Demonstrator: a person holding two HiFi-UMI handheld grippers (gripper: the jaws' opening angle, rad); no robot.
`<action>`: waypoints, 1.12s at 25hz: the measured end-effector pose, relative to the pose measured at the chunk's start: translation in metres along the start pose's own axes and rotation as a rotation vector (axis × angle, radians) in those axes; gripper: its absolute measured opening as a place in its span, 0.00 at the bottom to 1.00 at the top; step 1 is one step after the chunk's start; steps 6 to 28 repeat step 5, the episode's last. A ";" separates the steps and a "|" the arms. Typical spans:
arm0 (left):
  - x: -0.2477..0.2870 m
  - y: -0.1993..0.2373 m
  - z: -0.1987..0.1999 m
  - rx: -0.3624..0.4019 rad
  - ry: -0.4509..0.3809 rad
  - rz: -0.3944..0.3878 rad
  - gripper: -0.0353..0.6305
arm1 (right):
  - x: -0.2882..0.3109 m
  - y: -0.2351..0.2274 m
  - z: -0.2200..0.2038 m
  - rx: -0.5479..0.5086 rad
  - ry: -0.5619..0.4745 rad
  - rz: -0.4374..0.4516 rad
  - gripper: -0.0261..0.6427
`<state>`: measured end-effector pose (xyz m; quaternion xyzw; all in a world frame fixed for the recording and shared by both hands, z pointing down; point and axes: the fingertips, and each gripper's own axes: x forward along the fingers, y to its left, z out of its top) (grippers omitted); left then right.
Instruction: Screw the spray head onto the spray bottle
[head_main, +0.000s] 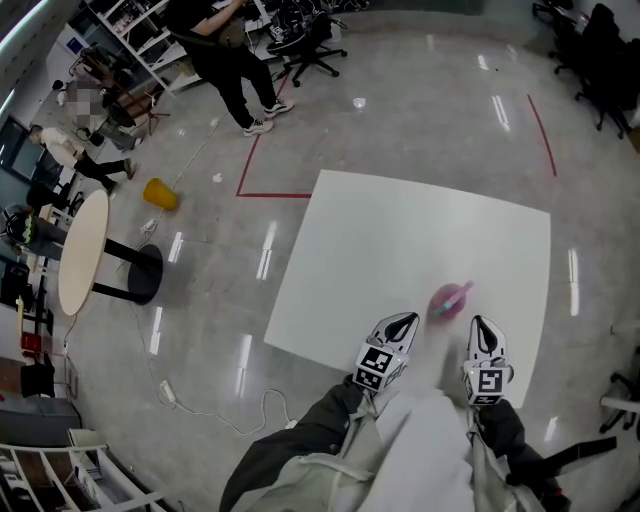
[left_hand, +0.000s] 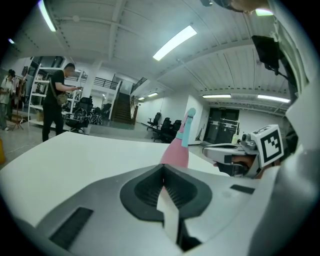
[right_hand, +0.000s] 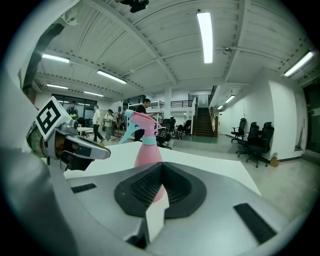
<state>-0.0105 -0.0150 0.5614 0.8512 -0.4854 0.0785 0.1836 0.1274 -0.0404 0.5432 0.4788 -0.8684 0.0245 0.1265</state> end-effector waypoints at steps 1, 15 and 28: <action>0.002 -0.002 -0.001 0.003 0.001 0.001 0.06 | -0.001 -0.003 -0.001 0.002 -0.002 -0.001 0.03; 0.007 -0.006 -0.001 0.009 0.005 0.006 0.06 | -0.002 -0.011 -0.002 0.010 -0.006 -0.004 0.03; 0.007 -0.006 -0.001 0.009 0.005 0.006 0.06 | -0.002 -0.011 -0.002 0.010 -0.006 -0.004 0.03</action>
